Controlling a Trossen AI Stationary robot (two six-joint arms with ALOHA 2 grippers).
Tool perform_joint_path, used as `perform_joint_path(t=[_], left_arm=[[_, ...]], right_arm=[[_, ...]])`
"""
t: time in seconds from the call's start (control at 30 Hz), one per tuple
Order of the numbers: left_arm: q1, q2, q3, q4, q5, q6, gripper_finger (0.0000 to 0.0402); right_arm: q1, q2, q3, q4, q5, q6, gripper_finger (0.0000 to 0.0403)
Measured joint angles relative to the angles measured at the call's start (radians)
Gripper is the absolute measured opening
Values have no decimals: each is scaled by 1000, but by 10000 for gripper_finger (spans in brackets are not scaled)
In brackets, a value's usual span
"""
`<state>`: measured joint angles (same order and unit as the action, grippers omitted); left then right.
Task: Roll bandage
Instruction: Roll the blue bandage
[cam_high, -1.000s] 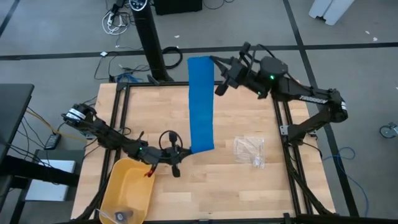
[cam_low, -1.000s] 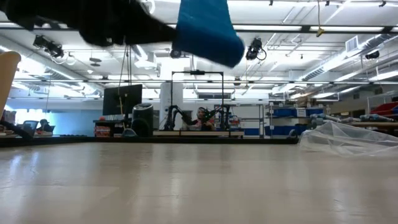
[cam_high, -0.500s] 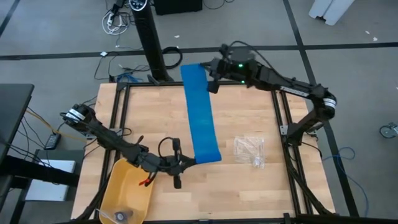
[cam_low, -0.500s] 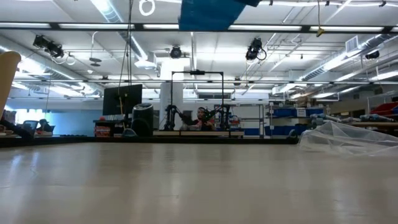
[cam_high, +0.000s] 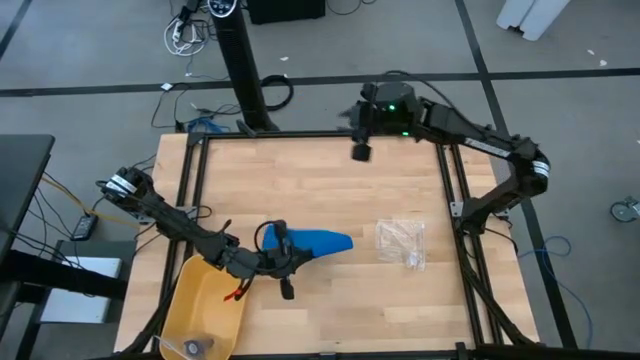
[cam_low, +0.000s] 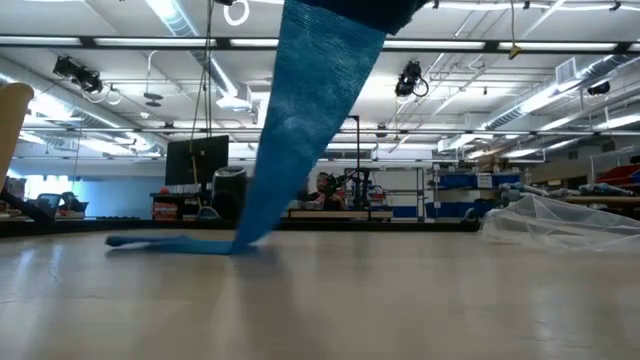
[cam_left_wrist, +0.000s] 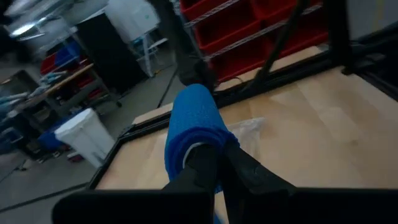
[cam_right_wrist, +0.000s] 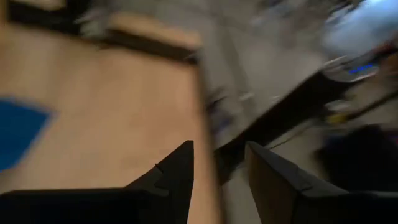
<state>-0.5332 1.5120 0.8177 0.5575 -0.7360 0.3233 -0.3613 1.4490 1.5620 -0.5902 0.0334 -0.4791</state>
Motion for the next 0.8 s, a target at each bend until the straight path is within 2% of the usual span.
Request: perform_joint_path(t=[0.1,0.17,0.23,0.4,0.57,0.7,0.8], left_arm=[[-4,-10,0,-10,-55,0,14],[-4,-25,0,-11,-57,13,13],[-6,-43,0,-10,-57,24,13],[-5,-115,10,-13,-58,45,13],[-5,-175,78,-133,-5,70,13],[1,-181,177,-271,2,69,13],[2,-180,264,-376,1,68,13]], right_arm=[[-15,-58,-47,-123,-150,50,134],[-24,-115,-143,-112,-244,76,129],[-26,-177,-274,-30,-292,93,127],[-17,-307,-663,420,-382,222,130],[51,-310,-981,914,-420,382,131],[115,-233,-1116,1266,-451,482,125],[158,-169,-1139,1389,-451,533,130]])
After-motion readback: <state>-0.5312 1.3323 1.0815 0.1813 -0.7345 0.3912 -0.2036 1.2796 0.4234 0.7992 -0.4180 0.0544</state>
